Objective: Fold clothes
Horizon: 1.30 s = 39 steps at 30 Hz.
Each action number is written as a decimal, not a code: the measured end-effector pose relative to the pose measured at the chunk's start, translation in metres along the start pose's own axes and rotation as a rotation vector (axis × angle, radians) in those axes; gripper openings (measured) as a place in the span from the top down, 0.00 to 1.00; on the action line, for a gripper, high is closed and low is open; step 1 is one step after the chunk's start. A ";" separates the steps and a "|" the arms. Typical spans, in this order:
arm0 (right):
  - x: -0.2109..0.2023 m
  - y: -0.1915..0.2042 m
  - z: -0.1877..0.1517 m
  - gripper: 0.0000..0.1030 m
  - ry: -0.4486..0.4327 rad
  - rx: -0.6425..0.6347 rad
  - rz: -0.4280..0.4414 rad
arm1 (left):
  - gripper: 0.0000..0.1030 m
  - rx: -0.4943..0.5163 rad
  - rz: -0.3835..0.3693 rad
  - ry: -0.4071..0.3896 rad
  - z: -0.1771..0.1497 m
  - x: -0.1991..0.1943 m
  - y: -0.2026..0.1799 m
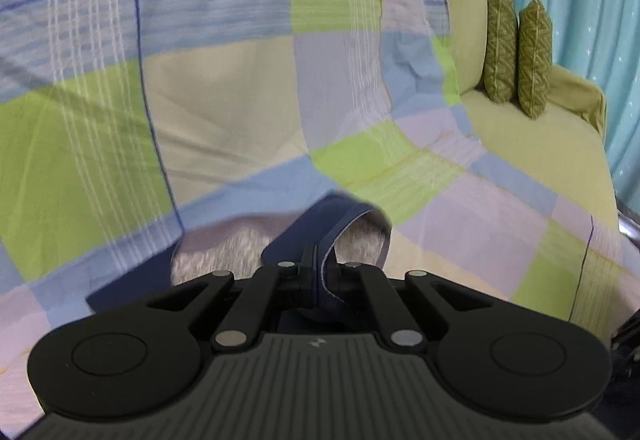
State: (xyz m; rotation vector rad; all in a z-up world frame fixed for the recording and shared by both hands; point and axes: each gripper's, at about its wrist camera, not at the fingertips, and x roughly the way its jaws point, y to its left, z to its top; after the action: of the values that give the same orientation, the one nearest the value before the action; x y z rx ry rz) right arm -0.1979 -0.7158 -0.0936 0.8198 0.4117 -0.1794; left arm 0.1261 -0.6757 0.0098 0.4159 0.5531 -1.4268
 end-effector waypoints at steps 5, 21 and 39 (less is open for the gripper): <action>-0.053 0.021 0.021 0.99 -0.143 -0.193 -0.201 | 1.00 0.043 -0.071 -0.070 0.021 0.013 -0.034; -0.001 0.013 0.057 0.54 -0.084 -0.294 -0.151 | 1.00 -0.022 -0.091 -0.123 -0.029 -0.063 -0.003; 0.062 -0.014 0.086 0.41 -0.055 -0.211 -0.143 | 0.40 -0.150 -0.201 -0.154 -0.013 -0.071 0.023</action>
State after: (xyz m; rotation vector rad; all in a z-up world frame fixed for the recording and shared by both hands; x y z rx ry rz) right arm -0.1211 -0.7887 -0.0768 0.5775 0.4293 -0.2857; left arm 0.1440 -0.6086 0.0396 0.1312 0.5843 -1.5819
